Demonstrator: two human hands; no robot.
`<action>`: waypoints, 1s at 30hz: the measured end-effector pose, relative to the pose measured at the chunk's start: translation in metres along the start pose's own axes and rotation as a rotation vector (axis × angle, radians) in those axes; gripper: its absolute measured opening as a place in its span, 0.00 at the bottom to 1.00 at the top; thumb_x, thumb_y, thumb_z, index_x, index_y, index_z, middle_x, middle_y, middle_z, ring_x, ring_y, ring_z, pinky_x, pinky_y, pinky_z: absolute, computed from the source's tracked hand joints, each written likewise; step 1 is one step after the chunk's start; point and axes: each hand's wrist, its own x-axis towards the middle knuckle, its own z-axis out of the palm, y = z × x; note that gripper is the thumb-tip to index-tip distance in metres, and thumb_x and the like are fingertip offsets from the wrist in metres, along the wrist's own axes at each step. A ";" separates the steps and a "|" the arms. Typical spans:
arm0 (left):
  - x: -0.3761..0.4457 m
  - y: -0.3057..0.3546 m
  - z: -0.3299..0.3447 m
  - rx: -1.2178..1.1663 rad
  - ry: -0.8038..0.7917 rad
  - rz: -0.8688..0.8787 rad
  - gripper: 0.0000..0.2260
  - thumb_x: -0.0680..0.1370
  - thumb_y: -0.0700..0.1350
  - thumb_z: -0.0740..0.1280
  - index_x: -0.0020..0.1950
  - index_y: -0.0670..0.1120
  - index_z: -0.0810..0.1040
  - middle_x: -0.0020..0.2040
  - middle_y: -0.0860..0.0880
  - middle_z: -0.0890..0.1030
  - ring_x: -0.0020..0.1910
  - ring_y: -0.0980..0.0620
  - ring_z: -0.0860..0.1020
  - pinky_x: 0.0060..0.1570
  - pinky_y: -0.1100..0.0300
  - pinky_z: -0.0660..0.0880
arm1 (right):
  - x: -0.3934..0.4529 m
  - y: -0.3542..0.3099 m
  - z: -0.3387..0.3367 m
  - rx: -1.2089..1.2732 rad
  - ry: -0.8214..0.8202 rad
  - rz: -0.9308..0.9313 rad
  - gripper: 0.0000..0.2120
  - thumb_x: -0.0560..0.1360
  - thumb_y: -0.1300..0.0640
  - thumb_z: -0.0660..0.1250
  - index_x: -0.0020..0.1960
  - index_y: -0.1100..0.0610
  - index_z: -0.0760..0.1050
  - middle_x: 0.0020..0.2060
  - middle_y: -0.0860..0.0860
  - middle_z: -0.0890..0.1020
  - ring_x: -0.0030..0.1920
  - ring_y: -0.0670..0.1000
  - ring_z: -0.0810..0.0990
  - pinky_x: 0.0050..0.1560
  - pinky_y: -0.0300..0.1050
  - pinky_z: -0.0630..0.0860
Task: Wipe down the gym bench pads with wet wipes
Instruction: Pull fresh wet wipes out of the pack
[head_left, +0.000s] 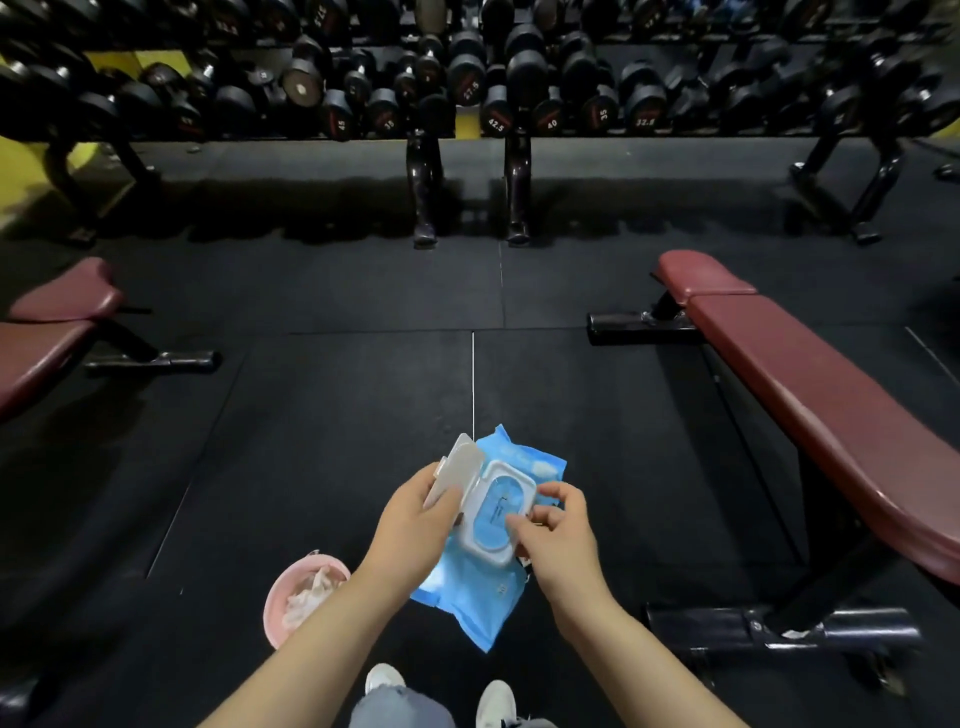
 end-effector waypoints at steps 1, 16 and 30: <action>-0.002 0.002 0.000 -0.048 0.012 -0.010 0.07 0.73 0.49 0.62 0.41 0.48 0.77 0.37 0.51 0.80 0.36 0.52 0.77 0.36 0.59 0.74 | 0.001 -0.003 -0.002 0.019 -0.013 0.011 0.16 0.74 0.63 0.70 0.55 0.49 0.70 0.45 0.52 0.84 0.43 0.50 0.85 0.40 0.43 0.80; -0.001 -0.012 -0.002 -0.456 -0.242 -0.339 0.20 0.77 0.55 0.70 0.67 0.50 0.77 0.59 0.45 0.83 0.59 0.45 0.82 0.62 0.46 0.76 | 0.014 -0.029 -0.006 -0.050 -0.153 -0.128 0.11 0.75 0.61 0.70 0.54 0.49 0.75 0.44 0.47 0.84 0.44 0.45 0.85 0.38 0.39 0.81; -0.005 -0.011 0.004 0.110 0.033 -0.100 0.15 0.80 0.66 0.51 0.66 0.71 0.66 0.45 0.75 0.78 0.44 0.72 0.78 0.37 0.72 0.72 | 0.019 -0.018 -0.008 -0.650 -0.180 -0.367 0.12 0.78 0.54 0.64 0.51 0.37 0.67 0.46 0.43 0.77 0.46 0.44 0.80 0.42 0.42 0.82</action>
